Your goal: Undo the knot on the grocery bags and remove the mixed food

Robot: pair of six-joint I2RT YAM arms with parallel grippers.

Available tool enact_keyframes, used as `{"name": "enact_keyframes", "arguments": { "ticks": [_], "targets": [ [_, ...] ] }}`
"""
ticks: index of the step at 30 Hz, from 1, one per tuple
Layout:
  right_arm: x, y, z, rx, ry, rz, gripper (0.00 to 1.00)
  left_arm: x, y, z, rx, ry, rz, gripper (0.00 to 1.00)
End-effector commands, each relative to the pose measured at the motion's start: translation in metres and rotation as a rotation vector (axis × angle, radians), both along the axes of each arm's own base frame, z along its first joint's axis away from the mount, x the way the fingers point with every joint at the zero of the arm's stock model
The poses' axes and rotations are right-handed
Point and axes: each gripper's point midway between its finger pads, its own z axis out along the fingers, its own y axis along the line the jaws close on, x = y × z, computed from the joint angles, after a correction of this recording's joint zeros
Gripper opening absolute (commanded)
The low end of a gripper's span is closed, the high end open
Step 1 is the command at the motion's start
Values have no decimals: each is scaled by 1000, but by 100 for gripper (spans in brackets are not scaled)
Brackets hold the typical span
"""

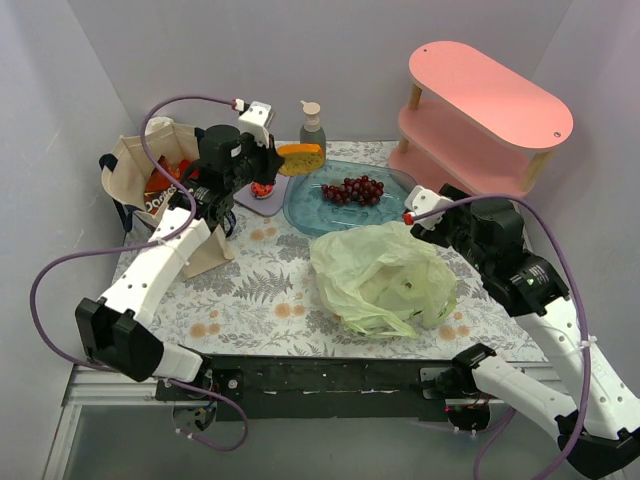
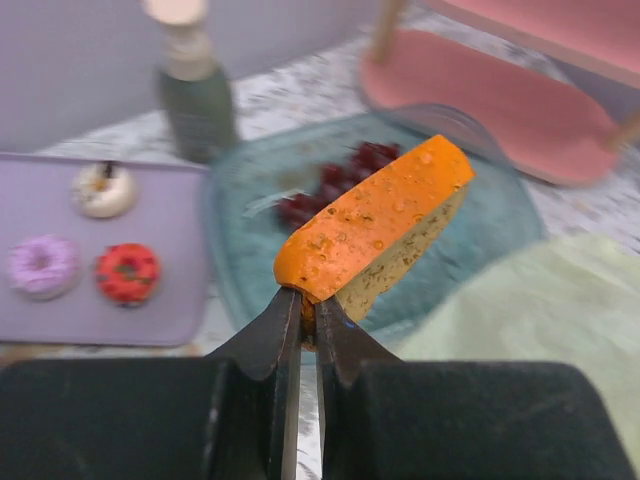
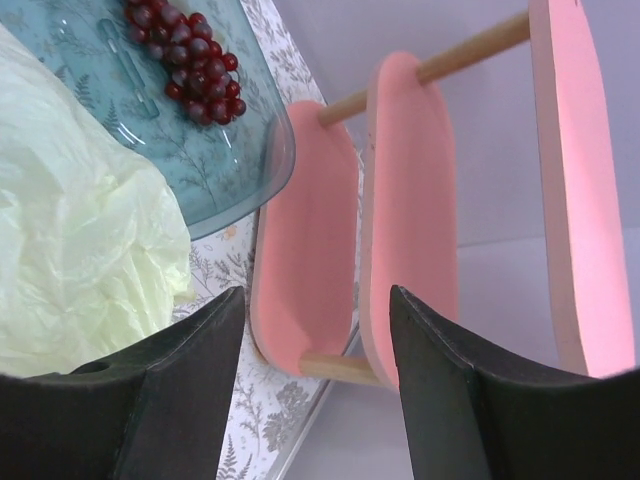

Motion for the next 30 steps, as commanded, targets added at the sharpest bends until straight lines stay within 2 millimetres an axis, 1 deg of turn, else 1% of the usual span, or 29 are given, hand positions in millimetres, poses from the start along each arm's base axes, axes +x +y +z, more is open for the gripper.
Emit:
{"name": "enact_keyframes", "arguments": {
  "ticks": [1,2,3,4,5,6,7,8,9,10,11,12,13,14,16,17,19,20,21,22,23,24,25,26,27,29,30],
  "targets": [
    [7,-4,-7,97,56,-54,66,53,61,-11,180,-72,363,0],
    [9,-7,-6,107,59,-69,66,61,65,-12,185,-69,388,0],
    [11,-8,-4,118,62,-79,66,78,74,-33,215,-30,420,0],
    [13,-8,-3,123,63,-82,66,89,77,-24,211,-41,443,0],
    [14,-10,-2,126,62,-87,66,98,82,-29,222,-24,463,0],
    [14,-11,0,124,62,-91,66,112,90,-53,261,26,488,0],
    [13,-12,1,127,62,-92,66,121,93,-50,258,17,509,0],
    [13,-13,1,124,65,-95,66,128,97,-56,264,19,524,0],
    [11,-14,2,128,64,-97,66,138,103,-56,261,3,546,0],
    [10,-15,0,130,75,-100,66,146,105,-72,279,21,554,0],
    [11,-19,0,135,77,-109,66,153,105,-70,270,12,554,0],
    [10,-21,0,142,78,-114,66,158,108,-74,268,19,556,0],
    [10,-25,-1,149,89,-127,66,166,106,-91,273,50,554,0],
    [10,-27,-2,161,95,-137,66,172,105,-86,256,48,555,0],
    [11,-35,-2,177,103,-164,66,180,107,-98,234,81,569,0],
    [11,-36,-3,190,111,-173,66,187,105,-105,226,90,568,0],
    [13,-43,-5,209,123,-198,66,194,101,-109,192,95,563,0],
    [13,-45,-6,215,134,-205,66,198,96,-119,182,110,549,0],
    [13,-44,-8,222,145,-203,66,203,94,-117,162,104,554,0],
    [13,-46,-9,221,153,-209,66,207,91,-120,140,116,555,0],
    [12,-46,-10,222,156,-207,66,209,85,-123,126,125,537,0],
    [13,-46,-12,216,166,-207,65,212,83,-140,130,158,531,0],
    [13,-46,-12,214,169,-204,65,216,79,-138,97,164,531,0],
    [13,-45,-13,214,172,-203,65,217,73,-142,69,183,497,0],
    [14,-46,-14,211,178,-207,65,219,71,-153,59,208,487,0],
    [15,-47,-14,210,183,-212,65,221,69,-162,3,250,488,0],
    [16,-47,-16,209,189,-213,65,221,66,-172,-8,273,480,0]
  ]
}}
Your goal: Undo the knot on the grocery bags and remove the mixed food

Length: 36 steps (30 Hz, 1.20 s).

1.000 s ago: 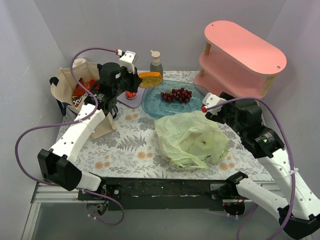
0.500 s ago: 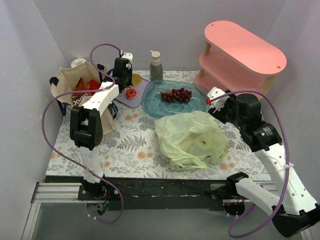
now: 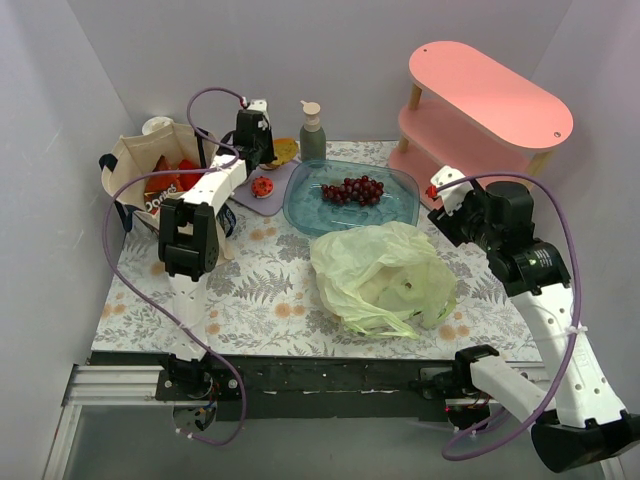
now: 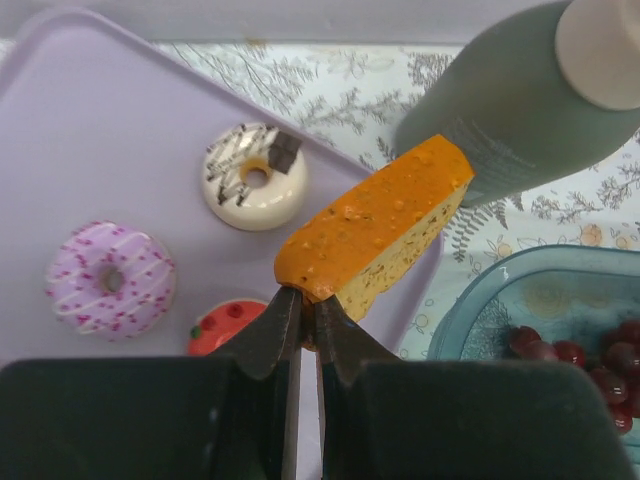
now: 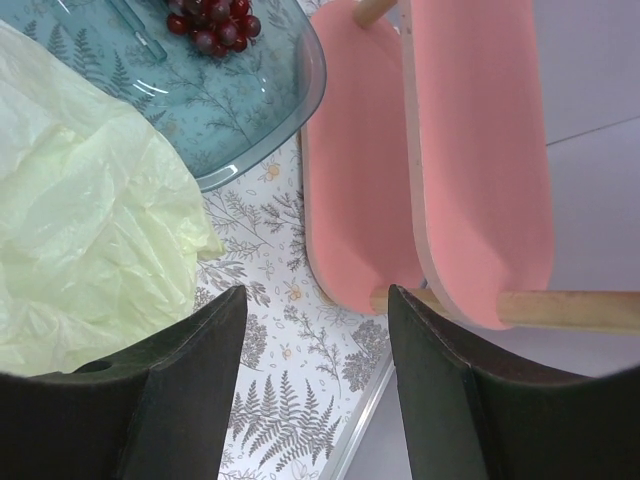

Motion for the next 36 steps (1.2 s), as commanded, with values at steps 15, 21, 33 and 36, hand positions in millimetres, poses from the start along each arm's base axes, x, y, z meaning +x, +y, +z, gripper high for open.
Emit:
{"name": "enact_keyframes", "arguments": {
  "ticks": [15,21,33,36],
  "targets": [
    [4,3,0,44,38,10,65,-18,-7,-78,-291,230,-27,0],
    [6,5,-7,55,49,14,65,-20,13,-81,-308,250,-10,16],
    [4,4,-14,67,53,7,65,-20,-13,-33,-396,169,-221,74],
    [2,4,-15,67,56,11,65,-21,-22,-5,-408,111,-287,79]
  ]
}}
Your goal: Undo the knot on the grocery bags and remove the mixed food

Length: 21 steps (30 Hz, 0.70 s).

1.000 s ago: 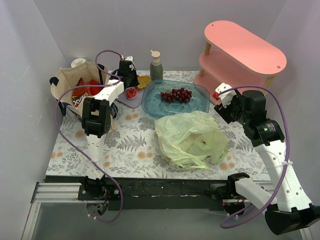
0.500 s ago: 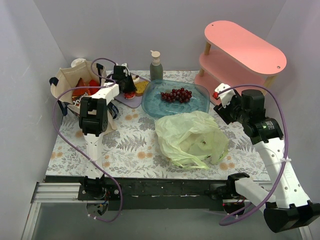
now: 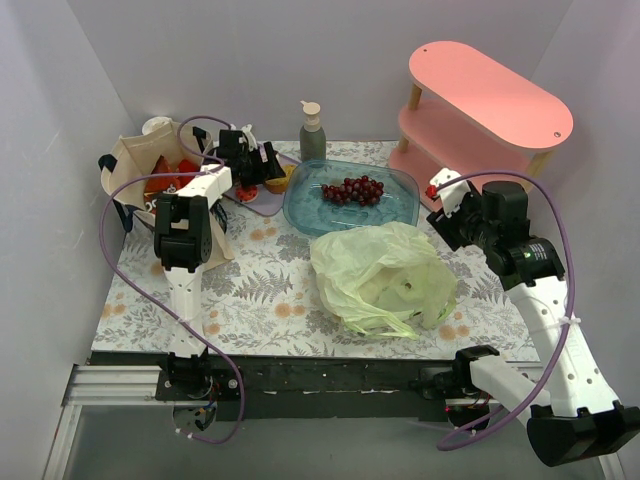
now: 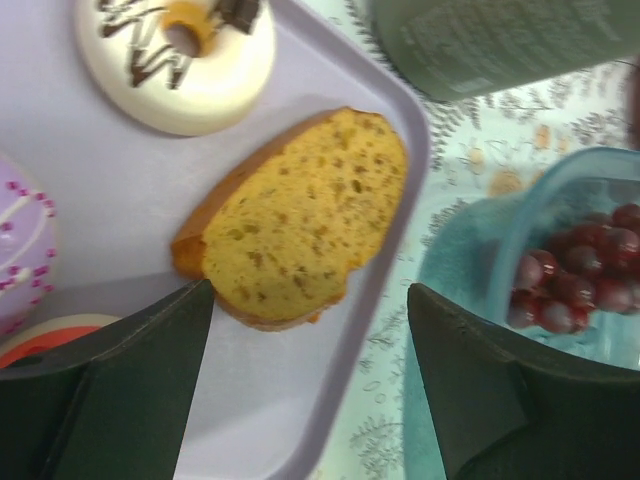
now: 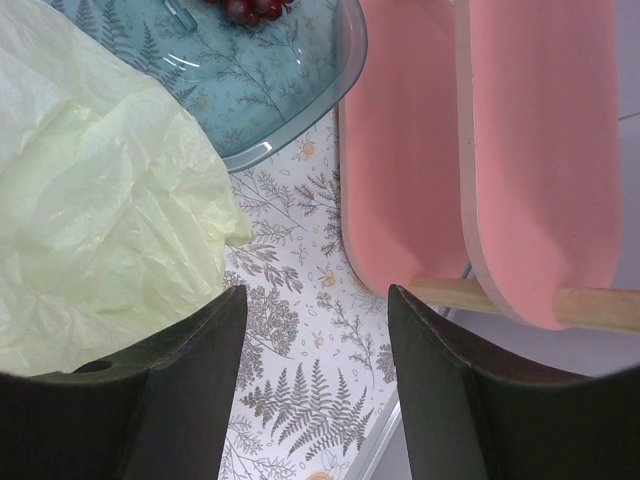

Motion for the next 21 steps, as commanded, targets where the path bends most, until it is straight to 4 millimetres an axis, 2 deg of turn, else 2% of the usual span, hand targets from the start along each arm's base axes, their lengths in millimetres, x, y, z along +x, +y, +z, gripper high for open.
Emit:
{"name": "enact_keyframes", "arguments": {
  "ticks": [1,2,5,6,8,9,11,12,13,21],
  "targets": [
    [1,3,11,32,-44,6,65,0,-18,93,-69,-202,-123,79],
    [-1,2,9,30,-32,6,66,0,-20,111,-76,-238,-135,80],
    [-17,10,5,49,29,61,69,-5,-26,139,-87,-298,-180,82],
    [-24,20,4,82,57,107,71,-9,-25,154,-87,-324,-184,83],
    [-39,31,1,125,118,163,73,-16,-25,167,-86,-344,-195,83],
    [-55,42,-6,168,184,228,79,-25,-25,177,-87,-359,-198,83],
    [-72,51,-16,203,229,287,83,-34,-24,185,-86,-370,-209,84],
    [-76,56,-20,220,245,312,86,-42,-23,198,-78,-397,-214,84],
    [-78,56,-23,226,249,311,87,-49,-25,193,-71,-389,-221,84],
    [-73,69,-64,241,367,379,89,-86,-32,207,5,-435,-276,84]
  ]
}}
